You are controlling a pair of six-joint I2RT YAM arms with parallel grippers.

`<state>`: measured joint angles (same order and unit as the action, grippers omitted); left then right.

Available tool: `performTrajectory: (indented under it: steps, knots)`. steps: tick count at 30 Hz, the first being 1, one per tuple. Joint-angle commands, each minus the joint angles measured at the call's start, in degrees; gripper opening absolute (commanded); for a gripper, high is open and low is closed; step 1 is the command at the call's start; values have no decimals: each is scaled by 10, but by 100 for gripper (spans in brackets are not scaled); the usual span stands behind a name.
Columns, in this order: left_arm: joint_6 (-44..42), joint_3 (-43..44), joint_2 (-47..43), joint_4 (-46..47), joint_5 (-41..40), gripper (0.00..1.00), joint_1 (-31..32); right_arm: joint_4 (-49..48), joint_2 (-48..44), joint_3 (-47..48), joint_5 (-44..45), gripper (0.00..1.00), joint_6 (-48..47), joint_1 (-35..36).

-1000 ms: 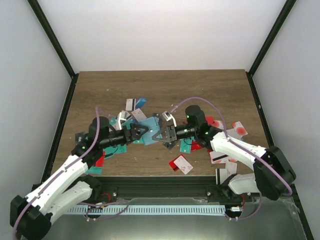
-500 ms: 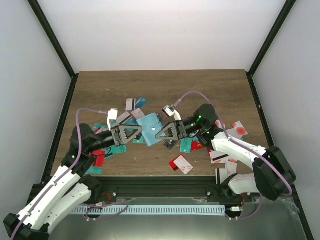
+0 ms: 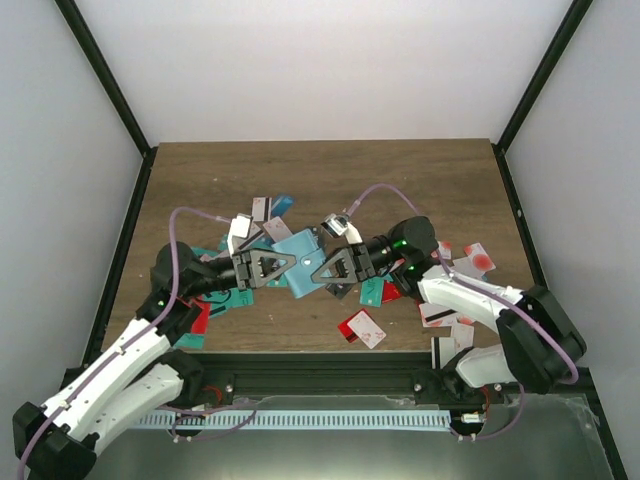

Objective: Put the credit cards into the card holder

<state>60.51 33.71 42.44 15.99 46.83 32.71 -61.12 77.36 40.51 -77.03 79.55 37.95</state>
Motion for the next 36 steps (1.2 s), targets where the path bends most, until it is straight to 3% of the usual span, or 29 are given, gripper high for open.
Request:
performTrajectory:
  steps: [1,3,5,6,7,9,11,15,22,30,36]
  knots:
    - [5,2,5,28,-6,17,4,-28,12,30,-11,1,7,16]
    - [2,6,6,11,-22,8,4,0,15,33,-9,1,-12,18]
    - [-2,10,5,-8,-36,4,4,110,9,42,-3,5,-88,18]
    - [-6,13,4,-24,-49,4,4,228,5,59,11,19,-169,17]
    - [-10,16,4,-50,-56,4,4,356,1,82,36,42,-261,17]
    - [-22,26,4,-97,-72,4,3,578,-3,128,101,69,-404,17]
    - [-36,33,5,-138,-89,4,3,663,-13,139,143,82,-465,17]
    - [-53,35,7,-189,-115,4,3,754,-30,144,195,97,-528,17]
    - [-95,45,43,-277,-141,4,3,842,-80,142,349,100,-568,17]
    - [-144,80,102,-385,-195,4,3,859,-109,155,428,100,-545,19]
    - [-141,87,134,-398,-198,4,7,892,-85,184,499,100,-539,51]
